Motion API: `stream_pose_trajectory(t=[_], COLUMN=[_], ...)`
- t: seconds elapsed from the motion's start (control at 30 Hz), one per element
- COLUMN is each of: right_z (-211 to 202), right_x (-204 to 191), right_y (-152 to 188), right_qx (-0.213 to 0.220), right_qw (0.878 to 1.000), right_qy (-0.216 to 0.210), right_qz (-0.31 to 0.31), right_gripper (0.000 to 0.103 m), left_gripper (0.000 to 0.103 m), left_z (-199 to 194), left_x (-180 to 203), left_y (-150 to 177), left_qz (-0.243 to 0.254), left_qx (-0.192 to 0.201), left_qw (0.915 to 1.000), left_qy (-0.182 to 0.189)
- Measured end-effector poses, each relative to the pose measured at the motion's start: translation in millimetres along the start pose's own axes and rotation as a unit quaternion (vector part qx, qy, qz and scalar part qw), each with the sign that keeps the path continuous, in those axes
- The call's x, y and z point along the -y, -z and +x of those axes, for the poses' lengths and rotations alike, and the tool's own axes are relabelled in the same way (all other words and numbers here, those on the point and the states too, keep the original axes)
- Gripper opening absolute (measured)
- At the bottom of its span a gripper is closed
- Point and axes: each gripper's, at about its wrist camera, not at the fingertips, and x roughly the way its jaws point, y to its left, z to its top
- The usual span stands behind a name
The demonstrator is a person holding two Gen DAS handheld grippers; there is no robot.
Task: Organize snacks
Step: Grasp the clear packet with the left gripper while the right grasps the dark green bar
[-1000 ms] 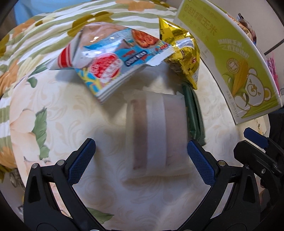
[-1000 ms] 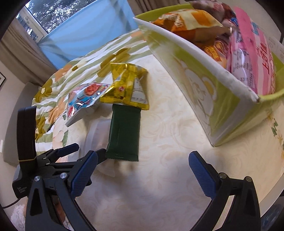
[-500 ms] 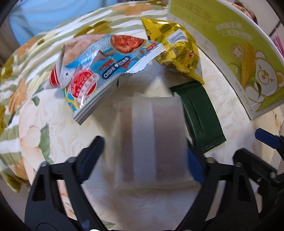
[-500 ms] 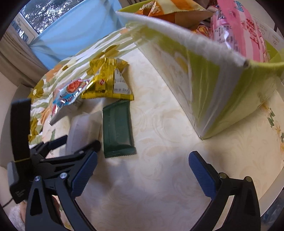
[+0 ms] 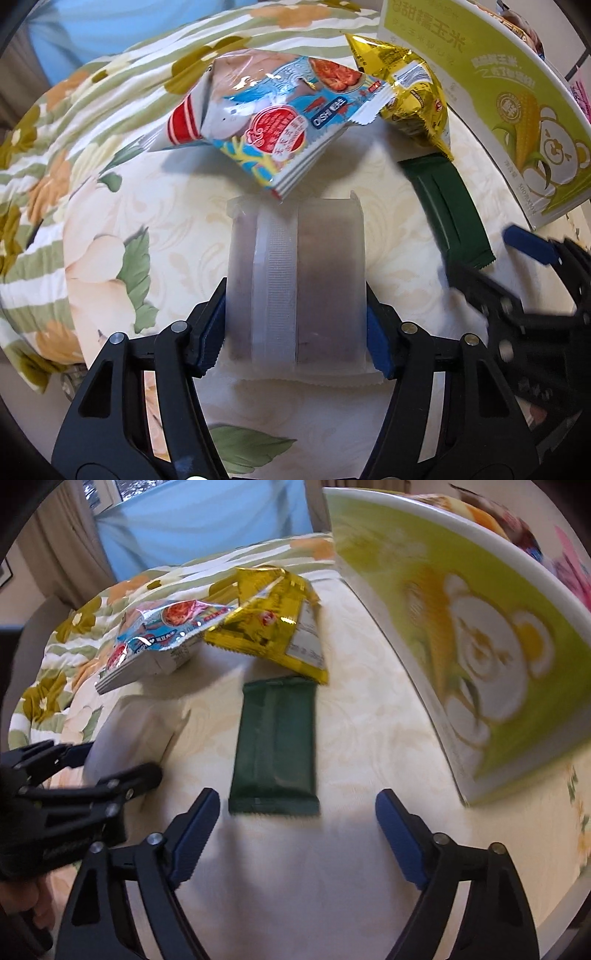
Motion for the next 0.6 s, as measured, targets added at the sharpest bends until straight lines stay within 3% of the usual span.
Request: stream_pose_trajectory(t=[0.1, 0.37, 0.43, 0.5, 0.6], right_z=[6.0, 18.4, 19.4, 18.9, 19.4], right_x=[-2.1, -12.1, -13.4, -17.2, -23.8], right_y=[-8.0, -21.2, -23.1, -24.0, -24.8], right_qx=[0.007, 0.020, 0.022, 0.024, 0.022], right_qw=[1.000, 0.998, 0.997, 0.996, 0.995], right_qy=[0.007, 0.032, 0.030, 0.022, 0.024], right_qz=[-0.012, -0.055, -0.066, -0.082, -0.097], right_gripper=[0.068, 0.061, 0.057, 0.043, 0.041], left_gripper=[0.061, 0.064, 0.062, 0.060, 0.060], left_z=[0.2, 4.9, 4.8, 5.6, 4.9], left_x=[1.8, 3.1, 3.1, 1.6, -1.2], left_y=[-0.2, -8.1, -8.9, -11.5, -12.2], left_qz=[-0.002, 0.006, 0.011, 0.011, 0.006], left_qx=[-0.001, 0.008, 0.009, 0.007, 0.004], left_qw=[1.0000, 0.9999, 0.9999, 0.9999, 0.9999], left_qy=[-0.002, 0.000, 0.001, 0.004, 0.011])
